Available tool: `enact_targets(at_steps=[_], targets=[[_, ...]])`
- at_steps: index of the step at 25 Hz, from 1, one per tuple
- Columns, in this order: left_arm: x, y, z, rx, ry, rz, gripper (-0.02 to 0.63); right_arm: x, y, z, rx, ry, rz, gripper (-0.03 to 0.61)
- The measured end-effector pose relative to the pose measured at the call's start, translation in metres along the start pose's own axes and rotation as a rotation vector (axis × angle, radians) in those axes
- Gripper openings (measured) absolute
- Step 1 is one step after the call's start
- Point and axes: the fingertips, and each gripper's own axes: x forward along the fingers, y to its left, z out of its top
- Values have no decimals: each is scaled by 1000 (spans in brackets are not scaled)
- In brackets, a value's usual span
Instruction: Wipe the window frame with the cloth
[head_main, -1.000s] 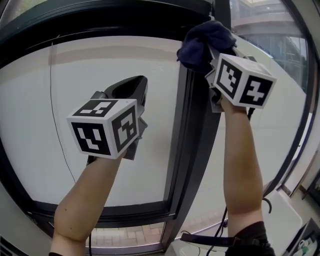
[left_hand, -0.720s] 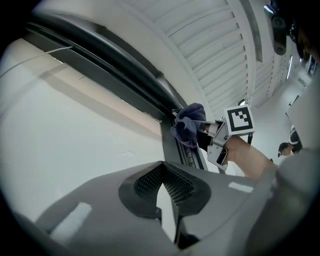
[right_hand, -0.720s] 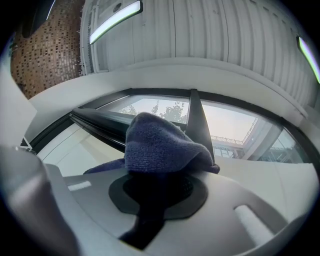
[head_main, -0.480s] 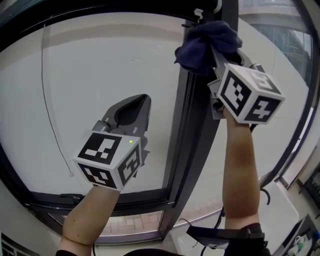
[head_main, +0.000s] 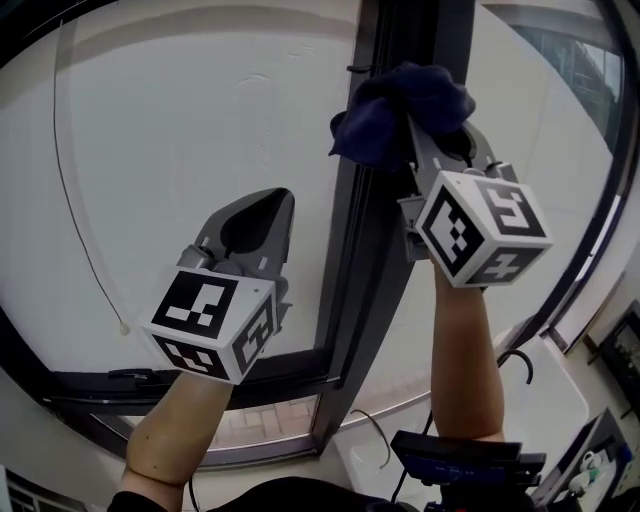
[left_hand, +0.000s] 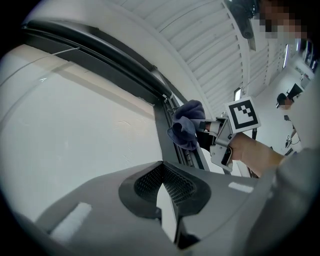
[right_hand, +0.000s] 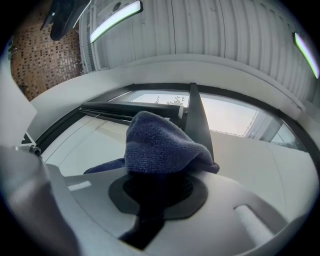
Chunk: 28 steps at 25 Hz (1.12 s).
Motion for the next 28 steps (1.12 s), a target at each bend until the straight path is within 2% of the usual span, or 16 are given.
enact_targets(at_steps=[15, 18, 22, 26, 28], targets=[[-15, -18, -34, -43, 53, -28, -6, -50, 27, -69, 52, 87, 5, 52], [-20, -21, -48, -52, 76, -27, -6, -60, 35, -85, 70, 116, 19, 52], [-31, -31, -67, -110, 85, -54, -6, -76, 43, -106, 120, 142, 29, 52], [-40, -36, -90, -85, 125, -45, -6, -90, 51, -124, 133, 168, 27, 52], [-45, -39, -106, -125, 149, -60, -6, -98, 56, -135, 130, 188, 31, 52]])
